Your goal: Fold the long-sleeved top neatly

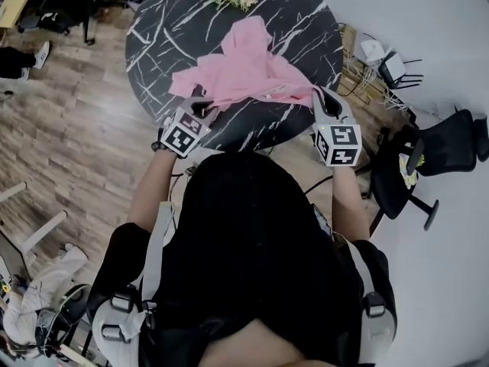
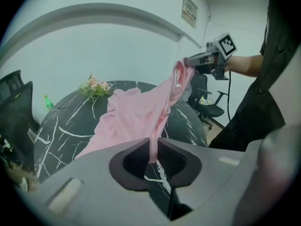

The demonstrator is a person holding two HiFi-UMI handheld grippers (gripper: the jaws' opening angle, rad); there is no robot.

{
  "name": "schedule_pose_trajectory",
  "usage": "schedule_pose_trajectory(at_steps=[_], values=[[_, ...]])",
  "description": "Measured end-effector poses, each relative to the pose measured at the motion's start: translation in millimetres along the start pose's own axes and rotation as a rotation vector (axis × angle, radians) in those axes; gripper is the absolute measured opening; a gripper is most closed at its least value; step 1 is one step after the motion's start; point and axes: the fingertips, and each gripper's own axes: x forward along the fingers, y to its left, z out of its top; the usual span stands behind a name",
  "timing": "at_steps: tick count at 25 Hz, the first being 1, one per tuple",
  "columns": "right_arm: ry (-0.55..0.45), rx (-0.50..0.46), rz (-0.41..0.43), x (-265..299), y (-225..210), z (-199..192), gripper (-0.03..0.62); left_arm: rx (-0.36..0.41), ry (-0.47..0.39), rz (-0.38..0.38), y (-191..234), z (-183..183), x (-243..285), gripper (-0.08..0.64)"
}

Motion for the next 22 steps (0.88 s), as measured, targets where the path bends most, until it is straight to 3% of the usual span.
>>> schedule_pose_trajectory(at_steps=[8,14,22], values=[[0.079,0.041,-0.049,5.0,16.1,-16.7,0.029,0.006,-0.204,0.012,14.4,20.8,-77.0,0.044],[0.050,0.014,-0.028,3.5,36.7,-9.8,0.029,0.053,-0.221,0.065,17.4,15.4,-100.3,0.041],[-0.068,0.027,0.015,-22.4,20.8,8.9,0.029,0.073,-0.224,0.126,-27.2,26.6,-123.3,0.041]])
